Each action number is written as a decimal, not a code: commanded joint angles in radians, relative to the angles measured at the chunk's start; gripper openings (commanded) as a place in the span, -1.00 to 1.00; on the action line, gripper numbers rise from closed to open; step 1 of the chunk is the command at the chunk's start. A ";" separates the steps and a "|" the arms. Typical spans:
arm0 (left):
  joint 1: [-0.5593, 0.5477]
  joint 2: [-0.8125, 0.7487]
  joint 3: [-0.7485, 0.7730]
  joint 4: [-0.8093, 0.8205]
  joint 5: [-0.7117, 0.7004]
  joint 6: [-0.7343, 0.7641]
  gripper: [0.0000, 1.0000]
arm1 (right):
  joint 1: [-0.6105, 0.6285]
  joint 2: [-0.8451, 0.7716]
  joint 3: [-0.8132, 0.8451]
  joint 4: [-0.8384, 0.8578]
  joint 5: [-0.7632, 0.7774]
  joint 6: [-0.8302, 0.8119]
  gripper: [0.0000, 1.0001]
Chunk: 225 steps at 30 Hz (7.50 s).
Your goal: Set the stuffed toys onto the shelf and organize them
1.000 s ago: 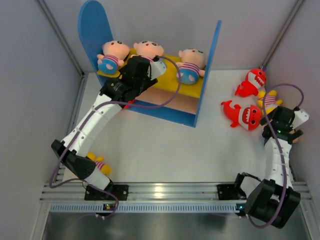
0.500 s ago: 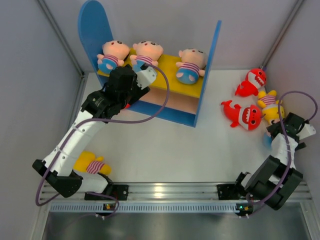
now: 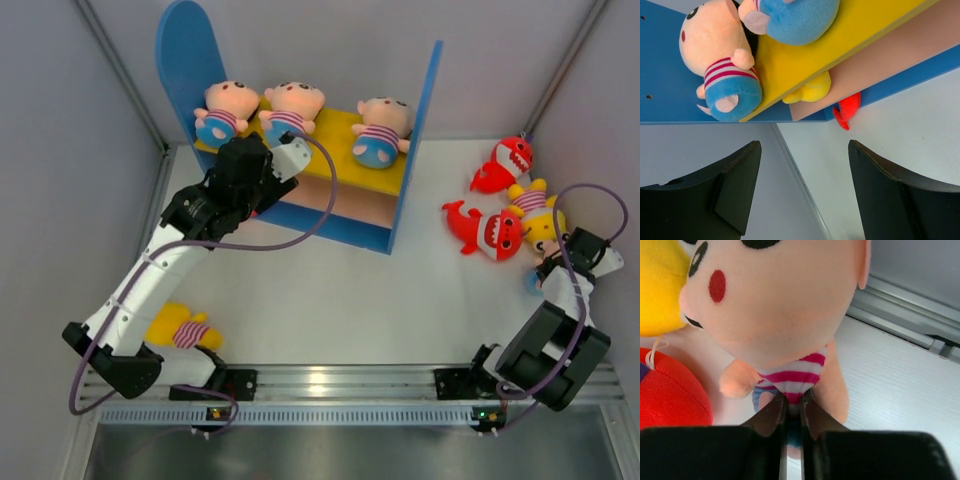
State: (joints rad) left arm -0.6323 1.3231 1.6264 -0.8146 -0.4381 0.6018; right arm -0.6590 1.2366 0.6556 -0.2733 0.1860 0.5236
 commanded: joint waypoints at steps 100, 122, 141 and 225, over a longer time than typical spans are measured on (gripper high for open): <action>0.606 -0.584 -0.790 0.101 0.369 -0.297 0.49 | 1.504 0.629 1.432 -0.236 0.564 0.127 -0.97; 0.608 -0.588 -0.795 0.103 0.381 -0.287 0.50 | 1.596 0.591 1.587 -0.259 0.613 -0.046 0.69; 0.618 -0.588 -0.807 0.101 0.434 -0.278 0.51 | 0.909 -0.157 1.035 -0.558 0.387 -0.186 0.99; 0.608 -0.786 -0.784 -0.034 1.156 -0.094 0.79 | 1.644 0.455 1.182 -0.504 -0.175 -0.266 -1.00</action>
State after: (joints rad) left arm -0.0227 0.5114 0.8459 -0.8539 0.6926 0.4694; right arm 0.9649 1.6733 1.7252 -0.8726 0.0010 0.2111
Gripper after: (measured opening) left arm 0.884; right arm 0.019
